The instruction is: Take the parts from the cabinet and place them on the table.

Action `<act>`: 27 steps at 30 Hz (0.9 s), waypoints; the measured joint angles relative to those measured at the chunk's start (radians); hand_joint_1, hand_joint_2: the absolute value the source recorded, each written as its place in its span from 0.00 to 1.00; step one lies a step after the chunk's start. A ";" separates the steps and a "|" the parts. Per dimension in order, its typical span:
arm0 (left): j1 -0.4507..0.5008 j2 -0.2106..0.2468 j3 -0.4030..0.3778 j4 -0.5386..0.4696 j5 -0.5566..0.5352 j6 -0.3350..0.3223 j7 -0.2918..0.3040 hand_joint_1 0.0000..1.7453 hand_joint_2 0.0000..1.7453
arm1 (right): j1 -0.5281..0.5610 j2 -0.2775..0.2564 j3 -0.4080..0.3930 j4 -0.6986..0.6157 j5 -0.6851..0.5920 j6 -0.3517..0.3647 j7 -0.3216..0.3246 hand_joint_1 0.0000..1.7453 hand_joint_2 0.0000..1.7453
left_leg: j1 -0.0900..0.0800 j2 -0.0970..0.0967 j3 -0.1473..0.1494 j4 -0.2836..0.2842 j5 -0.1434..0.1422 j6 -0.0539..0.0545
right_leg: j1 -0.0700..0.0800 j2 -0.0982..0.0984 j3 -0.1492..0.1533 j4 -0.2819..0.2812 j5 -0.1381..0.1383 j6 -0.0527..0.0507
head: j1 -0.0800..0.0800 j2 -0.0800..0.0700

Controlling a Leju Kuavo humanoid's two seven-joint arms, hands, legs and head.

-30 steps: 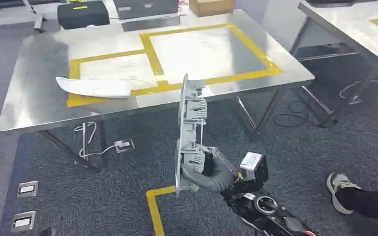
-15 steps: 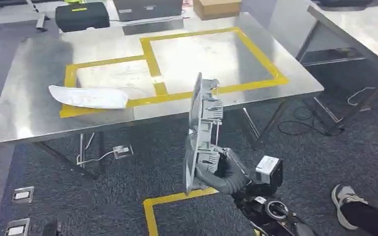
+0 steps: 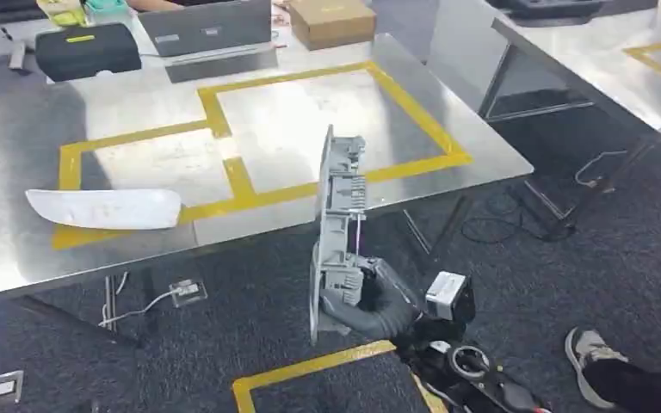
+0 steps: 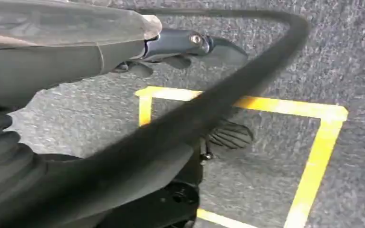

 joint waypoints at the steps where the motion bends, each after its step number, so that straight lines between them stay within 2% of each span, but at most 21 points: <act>1: -0.001 0.000 0.000 0.000 0.000 0.000 0.000 0.00 1.00 | -0.002 0.000 -0.001 -0.003 0.000 0.001 -0.004 1.00 1.00 | 0.001 0.000 0.018 0.000 -0.003 0.004 | 0.001 0.001 0.003 0.008 0.002 0.004 | 0.001 0.000; 2: -0.002 -0.001 -0.002 0.000 -0.002 -0.001 0.000 0.00 1.00 | 0.000 0.000 -0.002 -0.006 0.004 0.002 -0.013 1.00 1.00 | 0.006 0.002 0.035 -0.006 -0.009 0.010 | -0.003 -0.004 -0.018 0.040 -0.004 0.008 | 0.003 0.000; 4: -0.004 0.000 -0.009 0.000 -0.003 -0.002 0.000 0.00 1.00 | -0.004 0.000 -0.003 -0.017 0.010 0.007 -0.040 1.00 1.00 | 0.005 0.003 0.057 -0.006 -0.028 0.020 | -0.003 -0.012 -0.080 0.166 -0.032 0.018 | 0.013 0.000; 6: -0.005 0.001 -0.010 0.000 -0.005 -0.002 -0.001 0.00 1.00 | -0.006 0.000 -0.005 -0.029 0.017 0.007 -0.059 1.00 1.00 | 0.005 0.002 0.078 -0.006 -0.048 0.021 | -0.007 -0.013 -0.173 0.293 -0.110 0.030 | 0.020 0.000; 7: -0.003 0.001 -0.012 0.000 -0.005 -0.002 -0.001 0.00 1.00 | -0.007 0.000 -0.007 -0.035 0.020 0.005 -0.069 1.00 1.00 | 0.006 0.002 0.092 -0.006 -0.059 0.020 | -0.009 -0.014 -0.200 0.314 -0.136 0.034 | 0.023 0.000; 8: -0.002 0.000 -0.014 0.000 -0.006 -0.003 -0.001 0.00 1.00 | -0.008 0.000 -0.011 -0.045 0.024 -0.002 -0.077 1.00 1.00 | 0.006 0.000 0.111 -0.006 -0.073 0.018 | -0.011 -0.015 -0.209 0.294 -0.139 0.036 | 0.028 0.000; 9: -0.001 0.000 -0.016 0.000 -0.007 -0.004 -0.001 0.00 1.00 | -0.011 -0.001 -0.015 -0.053 0.025 -0.006 -0.081 1.00 1.00 | 0.007 -0.003 0.130 -0.006 -0.087 0.017 | -0.012 -0.016 -0.204 0.244 -0.121 0.036 | 0.033 0.000; 10: -0.001 -0.002 -0.017 0.000 -0.009 -0.004 -0.002 0.00 1.00 | -0.015 -0.002 -0.019 -0.064 0.027 -0.011 -0.085 1.00 1.00 | 0.008 -0.004 0.149 -0.006 -0.100 0.014 | -0.012 -0.016 -0.193 0.176 -0.076 0.033 | 0.038 0.000; 11: -0.001 -0.003 -0.018 0.000 -0.010 -0.005 -0.003 0.00 1.00 | -0.024 -0.002 -0.021 -0.074 0.027 -0.013 -0.087 1.00 1.00 | 0.008 -0.003 0.165 -0.006 -0.113 0.010 | -0.011 -0.016 -0.182 0.100 0.003 0.029 | 0.045 0.000; 12: 0.000 -0.003 -0.021 0.000 -0.010 -0.005 -0.003 0.00 1.00 | -0.036 -0.004 -0.023 -0.082 0.027 -0.016 -0.087 1.00 1.00 | 0.007 -0.002 0.170 -0.008 -0.125 0.005 | -0.010 -0.017 -0.184 0.029 0.123 0.022 | 0.053 0.000; 13: -0.002 -0.004 -0.024 0.000 -0.011 -0.004 -0.004 0.00 1.00 | -0.048 -0.005 -0.026 -0.087 0.026 -0.020 -0.089 1.00 1.00 | 0.005 -0.006 0.178 -0.006 -0.130 0.000 | -0.001 -0.019 -0.188 0.025 0.106 0.016 | 0.050 0.000; 14: -0.009 -0.004 -0.025 0.000 -0.013 -0.005 -0.006 0.00 1.00 | -0.058 -0.005 -0.027 -0.097 0.031 -0.024 -0.088 1.00 1.00 | 0.006 -0.003 0.174 -0.012 -0.135 -0.008 | -0.001 -0.014 -0.173 0.023 0.116 0.005 | 0.049 0.000; 16: -0.009 -0.004 -0.026 0.000 -0.016 -0.005 -0.007 0.00 1.00 | -0.077 -0.005 -0.030 -0.109 0.031 -0.037 -0.088 1.00 1.00 | 0.006 -0.002 0.180 -0.007 -0.121 -0.020 | 0.000 -0.013 -0.165 0.013 0.111 -0.007 | 0.049 0.000; 17: -0.010 -0.002 -0.026 0.000 -0.018 -0.005 -0.008 0.00 1.00 | -0.083 -0.005 -0.031 -0.111 0.031 -0.041 -0.088 1.00 1.00 | 0.006 -0.002 0.167 0.019 -0.116 -0.025 | -0.007 -0.013 -0.144 -0.003 0.112 -0.010 | 0.049 0.000; 21: -0.010 -0.002 -0.026 0.000 -0.018 -0.005 -0.008 0.00 1.00 | -0.083 -0.005 -0.031 -0.111 0.031 -0.041 -0.088 1.00 1.00 | 0.006 -0.002 0.167 0.019 -0.116 -0.025 | -0.007 -0.013 -0.144 -0.003 0.112 -0.010 | 0.049 0.000; 22: -0.010 -0.002 -0.026 0.000 -0.018 -0.005 -0.008 0.00 1.00 | -0.084 -0.005 -0.032 -0.111 0.031 -0.042 -0.088 1.00 1.00 | 0.006 -0.001 0.163 0.026 -0.114 -0.025 | -0.008 -0.012 -0.139 -0.005 0.112 -0.010 | 0.048 0.000; 23: -0.009 -0.004 -0.026 0.000 -0.018 -0.005 -0.009 0.00 1.00 | -0.087 -0.005 -0.034 -0.111 0.031 -0.043 -0.088 1.00 1.00 | 0.008 0.000 0.134 0.081 -0.091 -0.029 | -0.008 -0.014 -0.127 -0.016 0.110 -0.013 | 0.041 0.000; 24: -0.011 -0.005 -0.026 0.000 -0.020 -0.007 -0.010 0.00 1.00 | -0.092 -0.005 -0.037 -0.111 0.031 -0.046 -0.088 1.00 1.00 | 0.009 0.001 0.081 0.158 -0.088 -0.034 | -0.008 -0.016 -0.114 -0.028 0.106 -0.018 | 0.033 0.000; 25: -0.008 -0.005 -0.028 0.000 -0.021 -0.007 -0.010 0.00 1.00 | -0.108 -0.005 -0.039 -0.116 0.048 -0.070 -0.100 1.00 1.00 | 0.013 0.001 -0.068 0.288 -0.219 -0.043 | -0.008 -0.015 -0.062 -0.037 0.072 -0.024 | 0.015 0.000; 26: -0.008 -0.005 -0.028 0.000 -0.021 -0.007 -0.010 0.00 1.00 | -0.108 -0.005 -0.040 -0.116 0.053 -0.082 -0.101 1.00 1.00 | 0.014 0.002 -0.068 0.246 -0.203 -0.042 | -0.008 -0.013 -0.048 -0.037 0.061 -0.022 | 0.011 0.000; 27: -0.008 -0.004 -0.029 0.000 -0.021 -0.007 -0.010 0.00 1.00 | -0.108 -0.005 -0.042 -0.116 0.058 -0.094 -0.103 1.00 1.00 | 0.015 0.002 -0.055 0.177 -0.152 -0.041 | -0.008 -0.013 -0.033 -0.037 0.050 -0.020 | 0.008 0.000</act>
